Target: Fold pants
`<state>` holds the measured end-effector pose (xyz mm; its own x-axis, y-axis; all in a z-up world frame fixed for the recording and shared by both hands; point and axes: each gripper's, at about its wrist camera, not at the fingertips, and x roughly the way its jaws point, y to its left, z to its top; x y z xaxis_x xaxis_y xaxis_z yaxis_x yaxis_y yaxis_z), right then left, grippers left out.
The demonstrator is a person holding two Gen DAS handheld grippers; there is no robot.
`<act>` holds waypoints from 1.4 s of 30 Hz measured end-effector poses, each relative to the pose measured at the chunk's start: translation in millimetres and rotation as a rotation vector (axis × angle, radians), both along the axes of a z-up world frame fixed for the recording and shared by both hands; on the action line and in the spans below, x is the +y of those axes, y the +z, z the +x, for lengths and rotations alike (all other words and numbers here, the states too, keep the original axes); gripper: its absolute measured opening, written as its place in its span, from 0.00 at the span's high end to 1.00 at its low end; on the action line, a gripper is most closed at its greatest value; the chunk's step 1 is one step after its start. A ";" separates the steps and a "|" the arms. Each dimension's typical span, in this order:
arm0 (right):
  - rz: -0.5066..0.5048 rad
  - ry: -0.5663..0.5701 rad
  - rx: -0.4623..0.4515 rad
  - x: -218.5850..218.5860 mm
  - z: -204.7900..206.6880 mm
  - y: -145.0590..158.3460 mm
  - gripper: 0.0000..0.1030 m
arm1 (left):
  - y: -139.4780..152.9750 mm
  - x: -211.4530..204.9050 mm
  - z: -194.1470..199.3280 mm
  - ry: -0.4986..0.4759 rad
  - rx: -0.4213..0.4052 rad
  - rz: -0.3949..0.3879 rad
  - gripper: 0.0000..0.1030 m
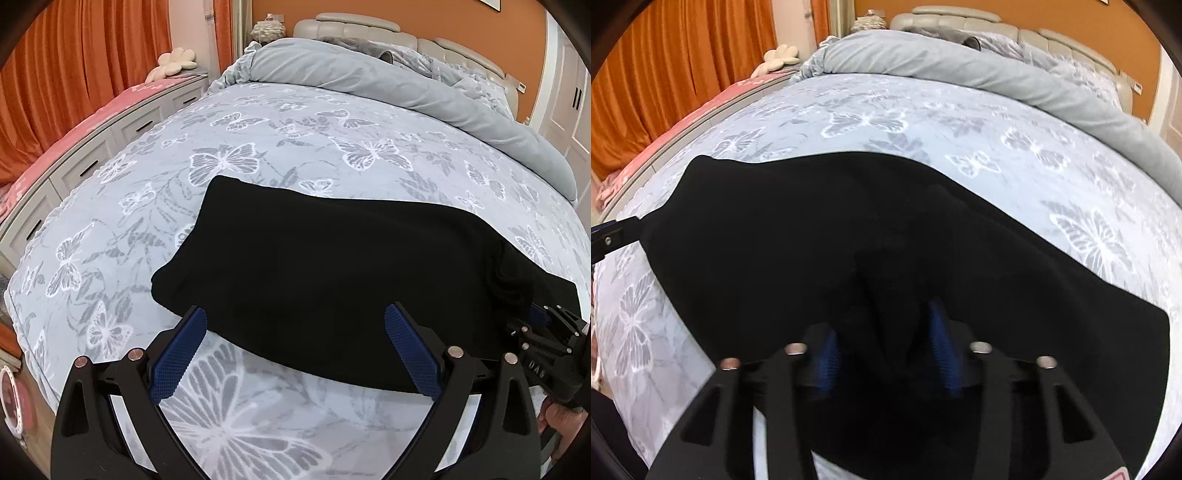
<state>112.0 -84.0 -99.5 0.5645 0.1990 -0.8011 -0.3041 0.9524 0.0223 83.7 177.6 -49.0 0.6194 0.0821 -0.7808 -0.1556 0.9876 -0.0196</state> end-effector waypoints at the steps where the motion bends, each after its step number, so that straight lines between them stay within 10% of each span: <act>1: -0.008 0.011 -0.005 3.6 -0.4 -0.2 0.54 | 1.0 -0.7 0.1 -0.003 -0.004 -0.002 0.08; 3: -0.050 0.018 -0.001 9.8 2.4 -4.9 0.87 | 1.8 -1.4 0.3 0.000 -0.007 0.004 0.07; 9: 0.002 0.078 -0.048 23.7 -9.6 22.5 0.86 | -3.3 14.9 2.9 0.027 0.014 -0.027 0.07; 12: -0.046 0.107 0.033 29.7 -7.3 -13.2 0.81 | -11.1 26.4 9.6 0.030 0.047 -0.072 0.07; 18: 0.026 0.050 -0.046 2.0 -32.6 48.9 0.41 | -35.0 94.3 25.2 0.208 0.095 -0.314 0.07; 25: -0.032 -0.174 -0.105 -87.2 -58.5 78.9 0.30 | -75.3 131.7 45.4 0.354 0.112 -0.427 0.08; 28: -0.073 -0.280 -0.095 -131.6 -61.7 74.8 0.27 | -71.3 102.6 55.5 0.288 0.119 -0.342 0.29; 31: -0.068 -0.380 -0.069 -176.8 -65.2 66.9 0.27 | -62.6 79.6 59.4 0.249 0.106 -0.291 0.78; 42: -0.017 -0.510 -0.059 -251.6 -89.6 68.5 0.27 | 63.3 -25.8 29.7 0.034 -0.188 -0.284 0.83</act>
